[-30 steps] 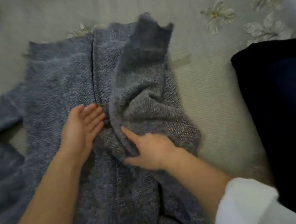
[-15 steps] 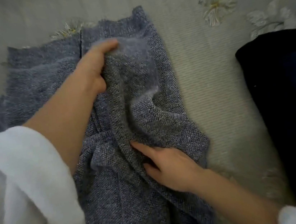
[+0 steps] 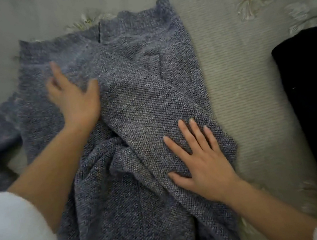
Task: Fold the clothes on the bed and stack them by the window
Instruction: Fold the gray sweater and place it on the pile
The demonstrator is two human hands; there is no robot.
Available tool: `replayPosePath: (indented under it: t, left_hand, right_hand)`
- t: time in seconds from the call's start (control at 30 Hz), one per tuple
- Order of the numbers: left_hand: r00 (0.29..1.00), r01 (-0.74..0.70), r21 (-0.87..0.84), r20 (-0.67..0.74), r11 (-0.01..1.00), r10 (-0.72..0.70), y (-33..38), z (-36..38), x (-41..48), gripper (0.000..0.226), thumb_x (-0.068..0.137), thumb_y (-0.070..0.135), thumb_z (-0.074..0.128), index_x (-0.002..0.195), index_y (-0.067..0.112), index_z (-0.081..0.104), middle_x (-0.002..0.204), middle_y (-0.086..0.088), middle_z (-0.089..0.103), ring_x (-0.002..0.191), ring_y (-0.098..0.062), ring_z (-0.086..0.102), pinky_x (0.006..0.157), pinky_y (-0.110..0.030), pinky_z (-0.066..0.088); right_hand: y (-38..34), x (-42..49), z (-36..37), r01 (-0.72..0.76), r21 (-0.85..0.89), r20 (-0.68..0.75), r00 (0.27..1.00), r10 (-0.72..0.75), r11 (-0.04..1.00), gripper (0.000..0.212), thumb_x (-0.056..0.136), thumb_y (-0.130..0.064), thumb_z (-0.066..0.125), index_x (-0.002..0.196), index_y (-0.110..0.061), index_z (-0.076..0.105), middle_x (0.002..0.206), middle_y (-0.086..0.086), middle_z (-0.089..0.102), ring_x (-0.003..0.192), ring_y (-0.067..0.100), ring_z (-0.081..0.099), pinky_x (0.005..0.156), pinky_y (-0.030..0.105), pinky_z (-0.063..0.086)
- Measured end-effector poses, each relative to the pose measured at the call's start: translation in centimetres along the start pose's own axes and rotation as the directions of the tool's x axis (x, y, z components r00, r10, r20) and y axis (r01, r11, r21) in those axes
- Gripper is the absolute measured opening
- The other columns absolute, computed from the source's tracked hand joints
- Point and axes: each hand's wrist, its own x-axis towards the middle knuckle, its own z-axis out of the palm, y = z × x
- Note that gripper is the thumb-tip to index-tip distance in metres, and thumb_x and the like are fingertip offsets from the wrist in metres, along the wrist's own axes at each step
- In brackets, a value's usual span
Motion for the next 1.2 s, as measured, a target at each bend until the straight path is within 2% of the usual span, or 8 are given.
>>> replayPosePath:
  t: [0.13,0.23,0.43,0.57,0.67,0.87,1.1,1.2]
  left_hand:
    - [0.847,-0.494,0.232,0.346,0.838,0.404,-0.7,1.6,-6.4,0.067,0.094,0.060,0.022,0.151,0.035,-0.002,0.160,-0.001,-0.014,0.146,-0.021,-0.016,0.117,-0.043,-0.004]
    - [0.780,-0.549,0.371,0.549,0.749,0.299,-3.3,2.7,-9.9,0.068,0.092,0.064,0.006,0.150,0.034,-0.012,0.156,0.001,-0.028,0.139,-0.014,-0.033,0.116,-0.040,-0.014]
    - [0.823,-0.529,0.471,0.489,0.706,0.290,-3.9,4.2,-10.7,0.066,0.096,0.058,0.012,0.151,0.029,-0.012,0.157,-0.002,-0.026,0.141,-0.018,-0.029,0.115,-0.042,-0.012]
    - [0.824,-0.484,0.398,0.508,0.779,0.252,-3.1,3.7,-11.8,0.061,0.100,0.051,0.016,0.153,0.026,-0.003,0.159,-0.001,-0.016,0.144,-0.017,-0.023,0.115,-0.041,-0.012]
    - [0.808,-0.409,0.074,0.492,0.909,0.323,-3.5,1.0,-13.1,0.050,0.103,0.039,0.025,0.150,0.023,0.025,0.160,0.002,0.011,0.147,-0.012,-0.005,0.114,-0.034,-0.013]
    - [0.967,-0.253,-0.104,-0.040,0.962,0.250,-14.1,-12.9,-11.9,0.032,0.088,0.009,0.045,0.116,0.012,0.062,0.140,-0.008,0.049,0.138,-0.025,0.033,0.115,-0.032,0.017]
    - [0.951,0.110,-0.092,-0.281,0.990,-0.132,-26.4,-23.1,-5.4,0.056,0.078,0.026,0.054,0.129,0.006,0.045,0.129,-0.019,0.045,0.122,-0.029,0.040,0.107,-0.041,0.030]
    - [0.962,0.212,-0.293,-0.106,0.932,-0.252,-27.3,-23.7,-2.2,0.071,0.081,0.028,0.071,0.140,0.014,0.034,0.130,-0.009,0.043,0.114,-0.021,0.048,0.093,-0.025,0.039]
  right_hand:
    - [0.0,-0.7,0.9,0.069,-0.047,-0.024,0.997,-0.070,0.997,0.072,0.091,-0.064,0.031,0.153,-0.028,0.020,0.160,0.013,0.013,0.147,0.035,0.008,0.116,0.052,0.009]
    - [0.2,-0.8,1.1,0.059,-0.084,0.023,0.998,-0.057,0.995,0.073,0.092,-0.062,0.029,0.152,-0.020,0.023,0.159,0.013,0.015,0.147,0.035,0.010,0.115,0.052,0.013]
    - [-0.5,-0.6,1.3,0.026,-0.166,0.076,0.997,-0.013,0.986,0.077,0.089,-0.062,0.026,0.151,-0.017,0.026,0.159,0.014,0.015,0.146,0.037,0.010,0.114,0.054,0.013]
    - [-1.2,-0.8,0.7,-0.031,-0.147,0.106,0.993,0.047,0.989,0.077,0.089,-0.064,0.021,0.154,-0.023,0.014,0.161,0.008,0.004,0.148,0.032,-0.004,0.118,0.052,0.002]
    - [-3.9,-0.2,-0.5,-0.152,0.001,-0.036,0.988,0.152,0.988,0.068,0.090,-0.049,0.039,0.149,-0.016,0.029,0.154,0.012,0.029,0.144,0.031,0.019,0.113,0.051,0.013]
    - [-16.6,4.0,-0.9,-0.012,0.198,-0.326,0.942,0.078,0.980,0.051,0.086,-0.026,0.052,0.133,-0.007,0.047,0.134,0.013,0.049,0.125,0.024,0.032,0.104,0.048,0.023]
    - [-29.8,8.2,4.5,0.232,0.189,-0.038,0.973,-0.229,0.954,0.067,0.093,-0.040,0.045,0.151,-0.020,0.020,0.160,0.003,0.016,0.148,0.020,0.006,0.119,0.043,0.004]
    - [-31.0,9.1,6.2,0.168,0.200,0.071,0.980,-0.185,0.965,0.064,0.095,-0.048,0.042,0.151,-0.029,0.017,0.161,-0.005,0.006,0.147,0.015,-0.003,0.119,0.042,-0.003]
